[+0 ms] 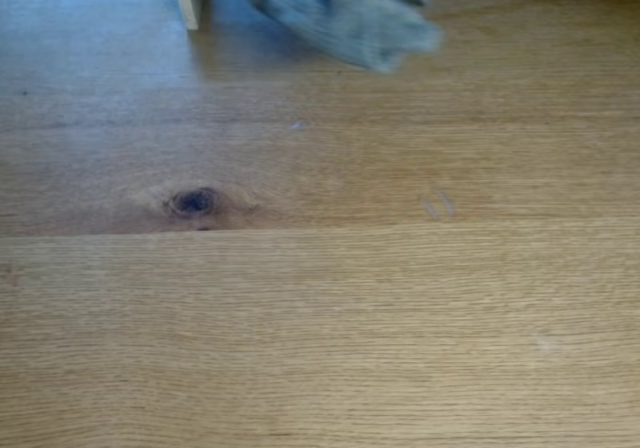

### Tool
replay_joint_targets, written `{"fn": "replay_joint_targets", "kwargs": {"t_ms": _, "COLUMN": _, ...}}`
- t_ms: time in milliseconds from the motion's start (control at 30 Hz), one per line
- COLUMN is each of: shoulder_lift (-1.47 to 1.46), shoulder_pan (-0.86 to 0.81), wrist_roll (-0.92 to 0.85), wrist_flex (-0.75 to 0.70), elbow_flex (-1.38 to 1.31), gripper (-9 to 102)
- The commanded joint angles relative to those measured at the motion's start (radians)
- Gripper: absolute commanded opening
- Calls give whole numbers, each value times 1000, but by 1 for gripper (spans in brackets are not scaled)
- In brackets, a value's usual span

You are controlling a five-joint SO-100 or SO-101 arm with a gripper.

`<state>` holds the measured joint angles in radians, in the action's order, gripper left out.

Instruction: Clean the area in front of the robot

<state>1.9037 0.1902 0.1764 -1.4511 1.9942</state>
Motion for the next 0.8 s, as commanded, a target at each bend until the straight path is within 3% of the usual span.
{"fn": "replay_joint_targets", "kwargs": {"t_ms": 0, "shoulder_lift": -141, "shoulder_pan": 86, "wrist_roll": 14, "wrist_flex": 207, "elbow_flex": 44, "gripper": 0}}
{"fn": "replay_joint_targets", "kwargs": {"t_ms": 167, "shoulder_lift": -387, "shoulder_pan": 81, "wrist_roll": -11, "wrist_flex": 568, "elbow_flex": 160, "gripper": 0}}
{"fn": "replay_joint_targets", "kwargs": {"t_ms": 300, "shoulder_lift": -528, "shoulder_pan": 83, "wrist_roll": -5, "wrist_flex": 753, "elbow_flex": 232, "gripper": 0}}
{"fn": "replay_joint_targets", "kwargs": {"t_ms": 767, "shoulder_lift": -716, "shoulder_pan": 233, "wrist_roll": 156, "wrist_flex": 1049, "elbow_flex": 308, "gripper": 0}}
